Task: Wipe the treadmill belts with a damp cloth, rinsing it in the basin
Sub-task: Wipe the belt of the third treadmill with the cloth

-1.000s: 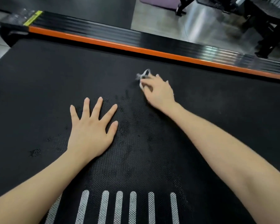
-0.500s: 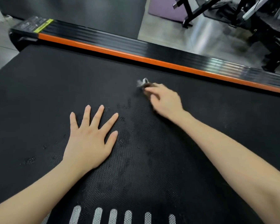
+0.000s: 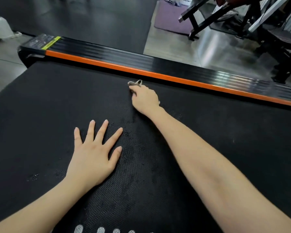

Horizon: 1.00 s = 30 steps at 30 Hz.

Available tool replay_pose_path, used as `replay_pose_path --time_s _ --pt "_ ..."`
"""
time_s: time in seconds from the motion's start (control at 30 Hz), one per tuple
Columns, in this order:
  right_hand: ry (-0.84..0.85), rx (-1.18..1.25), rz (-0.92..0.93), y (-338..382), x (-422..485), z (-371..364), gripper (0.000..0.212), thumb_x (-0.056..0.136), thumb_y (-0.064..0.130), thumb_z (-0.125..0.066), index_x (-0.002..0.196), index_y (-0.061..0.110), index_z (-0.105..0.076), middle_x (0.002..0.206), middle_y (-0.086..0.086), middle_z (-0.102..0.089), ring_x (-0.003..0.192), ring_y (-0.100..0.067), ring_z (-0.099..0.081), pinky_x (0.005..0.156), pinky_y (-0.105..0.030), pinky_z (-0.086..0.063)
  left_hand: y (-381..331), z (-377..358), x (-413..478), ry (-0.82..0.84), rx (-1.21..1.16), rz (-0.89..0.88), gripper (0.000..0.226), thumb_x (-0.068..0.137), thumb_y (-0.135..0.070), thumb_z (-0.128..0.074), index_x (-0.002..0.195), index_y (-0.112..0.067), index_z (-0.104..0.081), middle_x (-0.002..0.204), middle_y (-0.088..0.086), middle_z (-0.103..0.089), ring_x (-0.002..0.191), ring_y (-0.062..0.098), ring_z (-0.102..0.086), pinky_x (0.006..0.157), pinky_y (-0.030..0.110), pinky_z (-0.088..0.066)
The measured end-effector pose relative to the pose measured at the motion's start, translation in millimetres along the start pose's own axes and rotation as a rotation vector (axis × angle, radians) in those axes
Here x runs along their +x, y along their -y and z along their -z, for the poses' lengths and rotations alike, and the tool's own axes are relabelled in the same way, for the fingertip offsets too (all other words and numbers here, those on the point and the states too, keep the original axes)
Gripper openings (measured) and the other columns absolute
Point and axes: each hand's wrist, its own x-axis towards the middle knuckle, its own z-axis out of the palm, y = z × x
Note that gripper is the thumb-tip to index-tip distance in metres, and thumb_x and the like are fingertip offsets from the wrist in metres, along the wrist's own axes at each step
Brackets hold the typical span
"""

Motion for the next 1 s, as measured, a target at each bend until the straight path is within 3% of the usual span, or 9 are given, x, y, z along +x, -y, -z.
replay_pose_path --time_s 0.2,0.3,0.37,0.47,0.53,0.63,0.77,0.87,1.0 --pt "0.060 0.061 0.158 -10 -113 11 0.041 0.095 0.016 -0.042 0.133 0.027 -0.053 0.144 0.003 -0.043 0.129 -0.035 -0.037 0.108 -0.051 -0.025 -2 2 -1 0.031 -0.023 0.030 0.062 0.090 -0.060 -0.008 0.147 -0.041 -0.026 0.156 0.007 -0.025 0.144 0.038 -0.015 0.111 0.064 -0.008" --pt "0.024 0.099 0.293 -13 -189 11 0.038 0.091 0.019 -0.043 0.124 0.024 -0.061 0.138 -0.003 -0.051 0.125 -0.043 -0.045 0.102 -0.061 -0.031 -3 3 -2 0.027 -0.030 0.037 0.067 0.086 -0.061 -0.001 0.148 -0.043 -0.019 0.159 0.006 -0.016 0.145 0.036 -0.006 0.112 0.063 -0.003" --pt "0.051 0.032 0.325 -20 -191 9 0.040 0.091 0.024 -0.040 0.124 0.025 -0.061 0.138 -0.006 -0.051 0.126 -0.043 -0.044 0.099 -0.063 -0.034 -3 2 -2 0.019 -0.030 0.043 0.068 0.085 -0.061 0.002 0.148 -0.043 -0.015 0.159 0.005 -0.013 0.146 0.036 -0.003 0.112 0.062 -0.001" --pt "0.071 0.015 0.153 -13 -153 10 0.042 0.096 0.020 -0.040 0.136 0.030 -0.048 0.150 -0.001 -0.035 0.140 -0.036 -0.023 0.110 -0.060 -0.020 -3 2 -1 0.033 -0.010 0.049 0.070 0.083 -0.062 0.006 0.148 -0.045 -0.010 0.160 0.004 -0.009 0.146 0.034 -0.001 0.113 0.061 0.000" --pt "0.044 0.032 0.051 -5 -153 7 0.044 0.096 0.019 -0.040 0.138 0.031 -0.045 0.152 0.002 -0.032 0.141 -0.036 -0.020 0.112 -0.057 -0.015 -2 3 0 0.054 -0.003 0.050 0.070 0.081 -0.063 0.008 0.148 -0.046 -0.007 0.160 0.003 -0.006 0.146 0.033 0.001 0.113 0.060 0.001" --pt "0.080 0.060 0.117 3 -202 5 0.044 0.093 0.018 -0.040 0.134 0.029 -0.052 0.148 0.002 -0.039 0.134 -0.043 -0.031 0.108 -0.060 -0.019 -3 6 -1 0.075 0.005 0.045 0.062 0.088 -0.061 0.002 0.148 -0.046 -0.005 0.160 0.003 -0.004 0.146 0.033 0.003 0.113 0.061 0.001" --pt "0.114 0.044 0.344 9 -297 9 0.043 0.085 0.024 -0.038 0.119 0.026 -0.064 0.133 -0.007 -0.056 0.118 -0.050 -0.050 0.094 -0.068 -0.035 -2 9 -1 0.095 -0.019 0.052 0.054 0.095 -0.057 -0.014 0.148 -0.046 -0.009 0.160 0.002 -0.005 0.146 0.032 0.002 0.113 0.061 0.001" --pt "0.258 0.040 0.444 7 -345 14 0.043 0.088 0.026 -0.036 0.123 0.031 -0.060 0.140 -0.005 -0.050 0.127 -0.046 -0.043 0.100 -0.066 -0.029 -3 14 -3 0.121 -0.019 0.052 0.054 0.095 -0.058 -0.013 0.148 -0.046 -0.010 0.160 0.000 -0.006 0.146 0.031 0.002 0.114 0.059 0.002" --pt "0.326 0.052 0.515 -1 -372 23 0.043 0.090 0.029 -0.036 0.127 0.033 -0.057 0.145 -0.002 -0.044 0.135 -0.040 -0.034 0.108 -0.065 -0.012 -4 23 -12 0.131 -0.095 0.109 0.054 0.097 -0.055 -0.021 0.148 -0.038 -0.022 0.159 0.000 -0.014 0.146 0.027 -0.006 0.116 0.055 -0.002"
